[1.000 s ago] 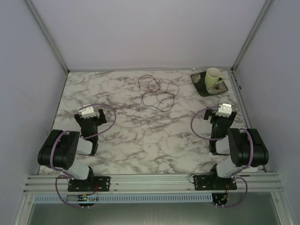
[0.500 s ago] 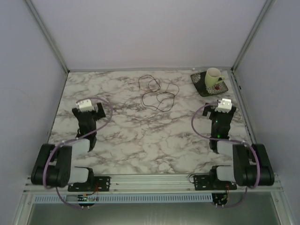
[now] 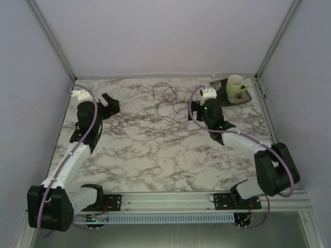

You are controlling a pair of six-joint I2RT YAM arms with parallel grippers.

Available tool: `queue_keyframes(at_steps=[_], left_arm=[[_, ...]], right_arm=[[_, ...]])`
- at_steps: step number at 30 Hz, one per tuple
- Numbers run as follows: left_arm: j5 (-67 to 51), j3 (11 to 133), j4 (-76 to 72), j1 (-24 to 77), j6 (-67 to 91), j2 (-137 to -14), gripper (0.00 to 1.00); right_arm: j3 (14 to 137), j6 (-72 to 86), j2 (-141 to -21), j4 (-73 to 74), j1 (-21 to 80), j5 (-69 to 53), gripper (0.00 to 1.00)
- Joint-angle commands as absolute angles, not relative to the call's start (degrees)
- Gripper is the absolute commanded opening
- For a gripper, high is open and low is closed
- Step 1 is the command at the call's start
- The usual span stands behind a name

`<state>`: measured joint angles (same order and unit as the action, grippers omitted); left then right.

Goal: Zip-tie the wires
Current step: Pick up the cable at the center of the board.

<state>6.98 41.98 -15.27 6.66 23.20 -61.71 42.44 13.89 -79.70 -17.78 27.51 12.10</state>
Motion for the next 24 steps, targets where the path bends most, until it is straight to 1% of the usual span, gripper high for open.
queue_keyframes(at_steps=[1,6,10,17,24], left_arm=[[-5.2,40.1,-8.7,9.2,33.5,-65.7,0.92],[-6.9,41.4,-13.0,13.6,36.5,-74.4,0.88],[-7.6,46.2,-15.0,17.2,37.4,-83.2,0.85],[-7.1,56.2,-16.0,21.0,37.8,-97.8,0.78],[-6.4,63.9,-14.9,22.9,38.0,-108.3,0.68]], right_arm=[[51.9,20.1,-85.2,-9.1,31.7,9.9,0.99],[56.2,23.7,-88.2,-7.5,34.3,8.7,0.99],[56.1,25.7,-88.0,-6.5,35.1,8.4,0.99],[54.1,26.3,-84.2,-4.3,35.4,9.3,0.99],[52.2,26.1,-79.8,-2.3,35.4,11.5,0.99]])
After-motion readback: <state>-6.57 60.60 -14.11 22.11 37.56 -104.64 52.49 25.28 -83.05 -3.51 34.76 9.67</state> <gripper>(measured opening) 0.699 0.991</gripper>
